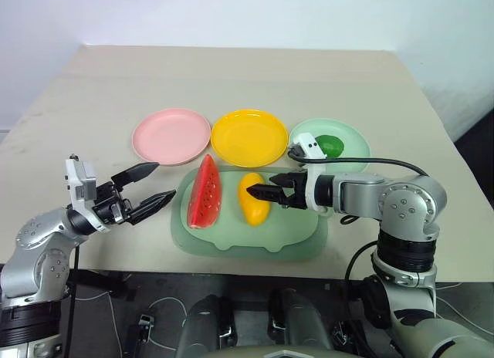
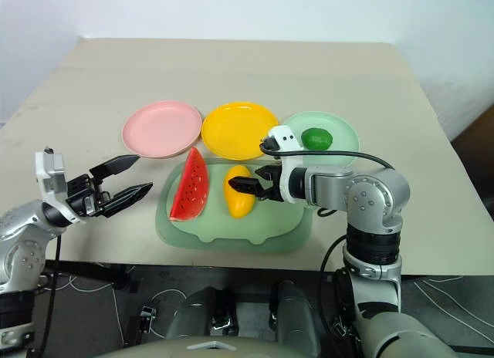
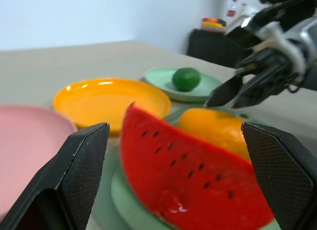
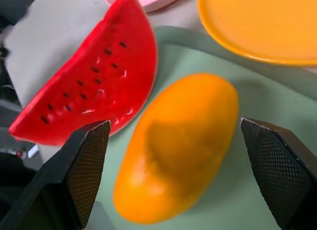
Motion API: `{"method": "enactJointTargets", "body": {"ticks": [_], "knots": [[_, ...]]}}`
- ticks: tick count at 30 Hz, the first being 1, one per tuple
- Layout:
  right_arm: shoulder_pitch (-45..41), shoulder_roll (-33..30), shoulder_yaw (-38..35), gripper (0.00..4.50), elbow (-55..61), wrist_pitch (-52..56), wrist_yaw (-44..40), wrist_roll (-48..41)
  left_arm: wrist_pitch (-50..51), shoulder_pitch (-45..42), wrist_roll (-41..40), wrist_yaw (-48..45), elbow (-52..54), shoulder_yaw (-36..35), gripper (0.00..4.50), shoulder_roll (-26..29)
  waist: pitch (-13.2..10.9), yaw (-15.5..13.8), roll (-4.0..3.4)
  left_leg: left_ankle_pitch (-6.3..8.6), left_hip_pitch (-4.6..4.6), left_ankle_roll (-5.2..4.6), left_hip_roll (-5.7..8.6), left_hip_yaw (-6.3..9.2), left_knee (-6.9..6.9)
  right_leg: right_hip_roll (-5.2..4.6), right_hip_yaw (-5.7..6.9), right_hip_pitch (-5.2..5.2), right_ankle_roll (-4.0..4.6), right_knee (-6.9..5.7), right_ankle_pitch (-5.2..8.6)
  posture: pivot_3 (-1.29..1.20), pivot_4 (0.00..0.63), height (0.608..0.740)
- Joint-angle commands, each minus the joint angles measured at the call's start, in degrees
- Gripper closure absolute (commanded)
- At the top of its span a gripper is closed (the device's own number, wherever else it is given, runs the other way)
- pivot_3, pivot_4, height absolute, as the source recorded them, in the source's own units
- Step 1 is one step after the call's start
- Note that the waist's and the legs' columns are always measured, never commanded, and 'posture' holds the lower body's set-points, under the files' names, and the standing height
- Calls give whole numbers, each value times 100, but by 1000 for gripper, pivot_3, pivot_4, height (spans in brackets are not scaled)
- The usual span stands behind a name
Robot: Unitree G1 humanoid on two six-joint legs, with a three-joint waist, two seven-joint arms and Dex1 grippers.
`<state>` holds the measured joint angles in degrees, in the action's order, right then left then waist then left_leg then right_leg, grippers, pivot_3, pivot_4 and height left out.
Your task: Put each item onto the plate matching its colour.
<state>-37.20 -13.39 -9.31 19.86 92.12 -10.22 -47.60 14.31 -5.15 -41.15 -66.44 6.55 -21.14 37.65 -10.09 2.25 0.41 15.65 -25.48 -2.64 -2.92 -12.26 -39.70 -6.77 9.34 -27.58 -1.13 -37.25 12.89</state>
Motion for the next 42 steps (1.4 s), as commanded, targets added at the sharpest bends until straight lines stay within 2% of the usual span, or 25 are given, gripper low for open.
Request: {"method": "enactJointTargets", "body": {"ticks": [1, 9, 20, 24, 26, 29, 35, 39, 42], "knots": [[5, 75, 173, 57, -23, 38, 260, -212, -166, -87, -11, -65, 225, -106, 0, 130, 0, 21, 0, 0, 0, 0, 0, 0, 0, 0, 0, 0, 0, 0, 0, 0, 150, 696], [-58, 205, 606, 57, -169, 38, 586, -281, 31, -136, 37, -140, 300, 38, 0, 335, 0, 33, 0, -9, 4, 15, 0, -3, 27, 5, 0, -12, -4, 0, -2, 0, 150, 696], [-235, 35, 1008, 57, -385, 38, 434, 5, 586, -310, 155, 106, 447, 311, 0, 697, 1, 31, 1, -20, 10, 31, 0, -4, 43, 10, 0, -14, -6, -1, -3, 0, 150, 696], [-243, 28, 995, 840, -293, 38, 326, 143, 515, -315, 192, 65, 427, 335, 0, 706, 1, 30, 1, -20, 10, 32, 0, -4, 44, 10, 0, -14, -6, -1, -3, 0, 150, 696], [-246, 7, 983, 1055, -231, 37, 241, 171, 490, -314, 215, 65, 407, 334, 0, 707, 1, 30, 1, -21, 10, 32, -1, -4, 44, 10, 0, -14, -7, -1, -4, 0, 150, 696], [-266, -111, 944, 1064, -151, 38, 90, 178, 471, -308, 242, 62, 392, 329, 0, 714, 1, 30, 1, -21, 10, 32, 0, -4, 44, 10, 0, -14, -7, -1, -4, 0, 150, 696], [-626, -805, 644, 1077, -72, -110, -547, 4, 459, -342, 265, 129, 290, 322, 0, 651, 0, 24, 1, -21, 9, 32, 1, -4, 44, 7, 0, -14, -6, 2, -4, 0, 150, 696], [-1235, -872, 439, 1078, -695, -494, -759, 226, 398, -340, 332, 185, 250, 362, 0, 578, 0, 44, 0, -23, 11, 35, -1, -4, 44, 10, 0, -17, -6, -3, -4, 0, 150, 696], [-1636, -1031, 838, 1078, -1480, -1219, -1003, 738, 406, -328, 330, 234, 270, 358, 0, 541, 0, 34, 1, -25, 14, 38, -4, -3, 45, 15, 1, -18, -6, -9, -4, 0, 150, 696]]}}
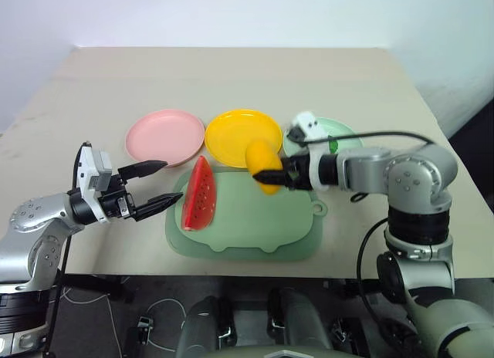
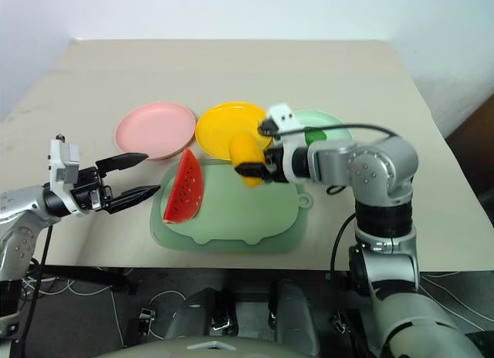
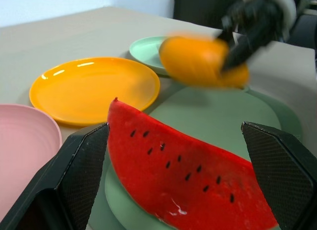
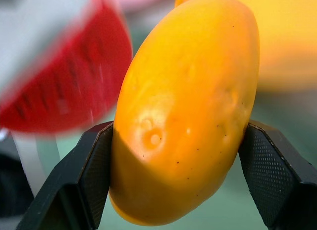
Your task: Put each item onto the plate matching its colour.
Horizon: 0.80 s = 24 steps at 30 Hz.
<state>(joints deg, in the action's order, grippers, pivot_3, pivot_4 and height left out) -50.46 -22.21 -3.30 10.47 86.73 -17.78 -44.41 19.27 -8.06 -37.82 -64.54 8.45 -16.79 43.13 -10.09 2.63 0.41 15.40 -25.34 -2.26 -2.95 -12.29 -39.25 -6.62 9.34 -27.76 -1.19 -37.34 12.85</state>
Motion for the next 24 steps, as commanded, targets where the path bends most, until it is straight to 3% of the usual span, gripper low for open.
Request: {"method": "enactJointTargets", "body": {"ticks": [1, 7, 14, 24], "knots": [[-408, -189, 384, 1078, -791, -934, -363, 584, -96, -38, 23, 60, 73, -72, 0, -8, 0, -5, 0, 0, -1, 0, 0, 0, 0, 1, 0, 1, 0, 0, 0, 0, 150, 696], [-1280, 85, 1076, 1078, -3175, -2730, -1033, 1686, -121, -44, 95, 168, 21, -94, 0, -57, 0, 16, 0, -2, -2, -1, 3, -9, -1, -1, 1, 0, -2, -2, -1, 0, 150, 696], [-2427, 851, 1054, 1078, -6216, -4357, -1373, 2602, -122, 176, 25, 267, 214, -236, 0, -68, 0, 111, 0, -14, -1, -14, 0, -10, 1, 5, 0, -6, -3, -20, 0, 0, 150, 696], [-2796, 1605, 943, 1078, -7387, -5156, -1589, 3257, -70, 446, -62, 369, 492, -429, 0, -61, 0, 138, 0, -18, 0, -11, 1, -9, -3, -6, -1, -16, -2, -48, 0, 0, 150, 696]]}}
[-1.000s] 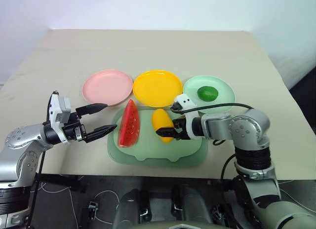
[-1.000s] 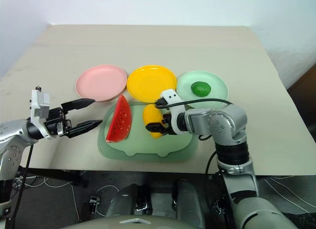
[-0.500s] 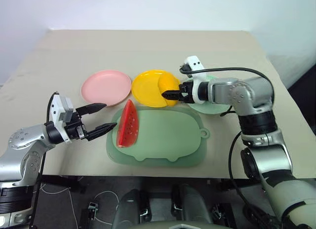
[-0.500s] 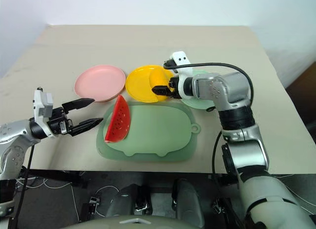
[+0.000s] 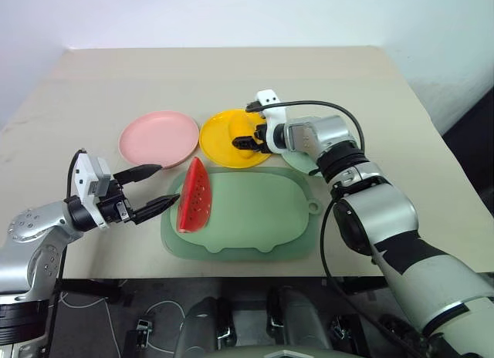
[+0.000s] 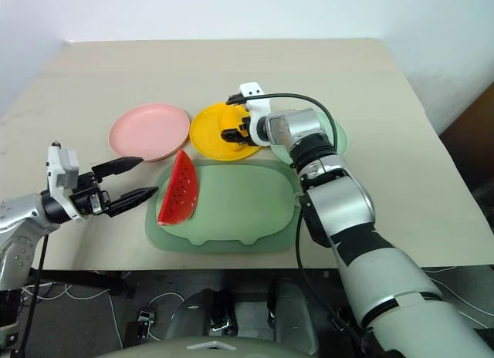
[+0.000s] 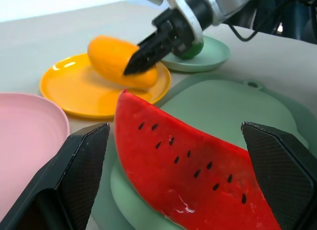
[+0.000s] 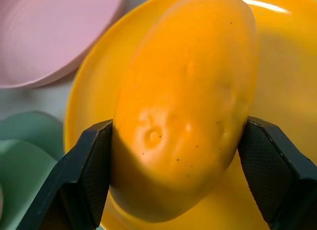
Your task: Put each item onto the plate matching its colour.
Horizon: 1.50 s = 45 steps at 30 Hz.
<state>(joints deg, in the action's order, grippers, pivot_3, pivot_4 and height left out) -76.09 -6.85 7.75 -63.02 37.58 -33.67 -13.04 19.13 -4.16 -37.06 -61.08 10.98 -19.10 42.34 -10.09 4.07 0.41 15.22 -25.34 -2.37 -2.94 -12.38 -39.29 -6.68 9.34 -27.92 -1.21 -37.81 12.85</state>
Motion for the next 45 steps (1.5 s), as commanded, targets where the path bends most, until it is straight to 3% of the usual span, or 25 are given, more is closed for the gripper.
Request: {"method": "enactJointTargets", "body": {"ticks": [1, 5, 7, 9, 20, 25, 29, 33, 40, 45], "knots": [[-242, 93, -199, 1078, -70, -270, 3, 151, -53, 66, -146, 31, 248, -211, 0, 11, 0, -14, 0, 0, -1, 0, 1, 0, -1, -2, 0, -1, 0, -3, 0, 0, 150, 696], [-273, 162, -294, 1078, -110, -400, -36, 256, -94, 114, -99, 42, 244, -191, 0, 19, 0, -9, 0, 0, -2, 0, 3, 1, -5, -6, 0, -2, 0, -7, 0, 0, 150, 696], [-273, 156, -302, 346, -66, -489, -51, 338, -101, 115, -111, 66, 263, -165, 0, -15, 0, -6, 0, 0, -2, 1, 2, 1, -6, -6, 0, -4, 0, -11, 0, 0, 150, 696], [-269, 135, -303, 27, 2, -559, -73, 420, -115, 109, -101, 73, 259, -143, 0, -33, 0, -3, 0, 0, -2, 1, 2, 1, -7, -7, 0, -6, 1, -16, 0, 0, 150, 696], [14, -213, -548, 27, 1312, 205, -566, 224, 154, -41, -233, 157, 243, -148, 0, 15, 1, -22, 1, -1, -3, 0, 2, 2, -10, -8, -1, -9, 1, -21, 1, 0, 150, 696], [936, -739, -446, 27, 3133, 758, -931, 74, 1203, -242, -996, 803, 799, -295, 0, 96, 5, -40, 8, 0, -2, 0, 3, 12, -18, -10, 0, 3, 0, -19, 1, 0, 150, 696], [1965, -1168, -391, 27, 5263, 850, -1355, -281, 1582, -131, -1028, 1219, 1148, -308, 0, 193, 3, -31, 5, -1, -2, -1, 3, 13, -22, -10, 0, 3, 0, -24, 1, 0, 150, 696], [2725, -1170, -862, 27, 6643, 1114, -1307, -966, 1959, 28, -1113, 1789, 1518, -357, 0, 157, 3, -10, 5, -2, 8, 1, -2, 13, -22, -4, 0, 5, 0, -29, 1, 0, 150, 696], [4147, -1319, -1265, 27, 7970, 412, -1632, -1765, 2554, 59, -1146, 2809, 2069, -162, 0, -58, 4, -182, 7, 8, 21, 19, 3, 17, -27, -8, 1, 35, 1, -12, 1, 0, 150, 696], [4529, -1636, -1132, 27, 8101, 419, -1604, -1851, 2747, -140, -1001, 3285, 2135, 90, 0, -186, 4, -207, 8, 9, 23, 20, 3, 19, -39, -11, 1, 45, 2, -7, 2, 0, 150, 696]]}}
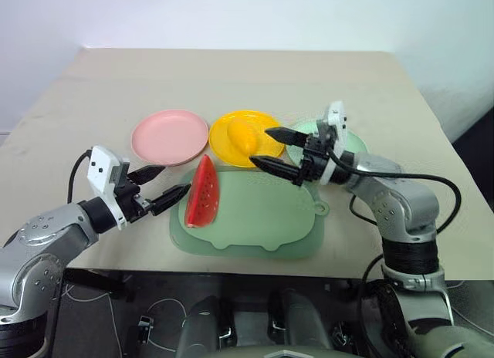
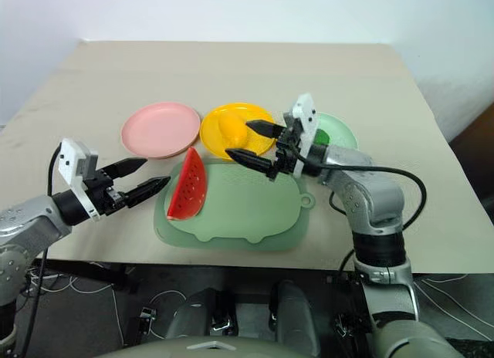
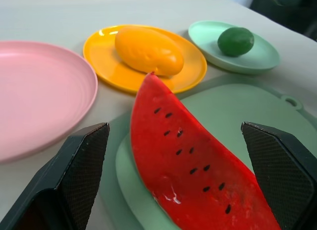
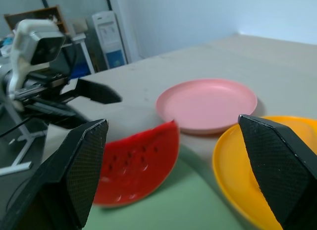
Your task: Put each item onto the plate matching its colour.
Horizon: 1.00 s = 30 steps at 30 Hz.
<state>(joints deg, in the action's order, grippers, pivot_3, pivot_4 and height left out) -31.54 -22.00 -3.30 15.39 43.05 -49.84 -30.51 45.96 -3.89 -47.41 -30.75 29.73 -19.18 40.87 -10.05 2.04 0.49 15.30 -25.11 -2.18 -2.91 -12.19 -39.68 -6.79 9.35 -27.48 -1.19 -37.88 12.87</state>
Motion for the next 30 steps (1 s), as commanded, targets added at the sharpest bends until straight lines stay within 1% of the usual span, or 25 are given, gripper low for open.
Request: {"method": "enactJointTargets", "body": {"ticks": [1, 5, 9, 12, 14, 17, 23, 28, 30], "knots": [[126, -170, 34, 27, 272, -160, 35, -60, 110, -240, 49, 380, 291, 170, 0, -87, 0, -8, 0, 0, 0, 0, 0, 1, -2, 0, 0, 2, 0, 0, 0, 0, 150, 696], [206, -206, 136, 27, 315, -198, 150, -72, 489, -698, -39, 978, 381, 432, 0, -327, 0, -52, 1, 1, 0, -2, 0, 3, -4, 0, 0, 2, 1, 0, -1, 0, 150, 696], [214, -247, 205, 27, 275, -260, 219, -55, 889, -1040, 81, 1457, 401, 646, 0, -406, 0, -101, 1, 0, 0, -3, -1, 4, -9, 3, 0, 3, 0, -5, -1, 0, 150, 696], [228, -301, 227, 27, 232, -280, 264, -32, 1402, -1276, 57, 1866, 486, 893, 0, -495, 0, -137, 1, 1, 0, -3, -1, 7, -17, 4, 1, 7, 0, -9, 0, 0, 150, 696], [248, -326, 226, 27, 247, -269, 292, -51, 1873, -1384, 85, 2283, 553, 956, 0, -589, 0, -139, 1, 4, 0, -8, -1, 11, -25, 3, 4, 13, 0, -8, 0, 0, 150, 696], [268, -340, 224, 27, 258, -283, 345, -76, 2326, -1604, -58, 2697, 584, 855, 0, -889, -1, -143, 3, 6, -1, -13, -1, 12, -31, 1, 4, 16, -1, -8, 0, 0, 150, 696], [308, -353, 270, 27, 265, -308, 422, -72, 3052, -1965, -107, 3161, 528, 791, 0, -1391, -1, -140, 3, 6, -1, -13, 0, 17, -34, 3, 7, 20, -2, -10, -1, 0, 150, 696], [292, -372, 283, 27, 239, -299, 474, -70, 3842, -2119, -21, 3326, 524, 778, 0, -1498, -1, -136, 3, 6, -1, -13, -1, 18, -34, 5, 8, 19, -2, -12, -1, 0, 150, 696], [275, -378, 297, 27, 211, -312, 497, -46, 4064, -2144, 34, 3292, 523, 784, 0, -1454, -1, -136, 3, 6, -1, -13, -1, 18, -34, 5, 9, 19, -2, -12, 0, 0, 150, 696]]}}
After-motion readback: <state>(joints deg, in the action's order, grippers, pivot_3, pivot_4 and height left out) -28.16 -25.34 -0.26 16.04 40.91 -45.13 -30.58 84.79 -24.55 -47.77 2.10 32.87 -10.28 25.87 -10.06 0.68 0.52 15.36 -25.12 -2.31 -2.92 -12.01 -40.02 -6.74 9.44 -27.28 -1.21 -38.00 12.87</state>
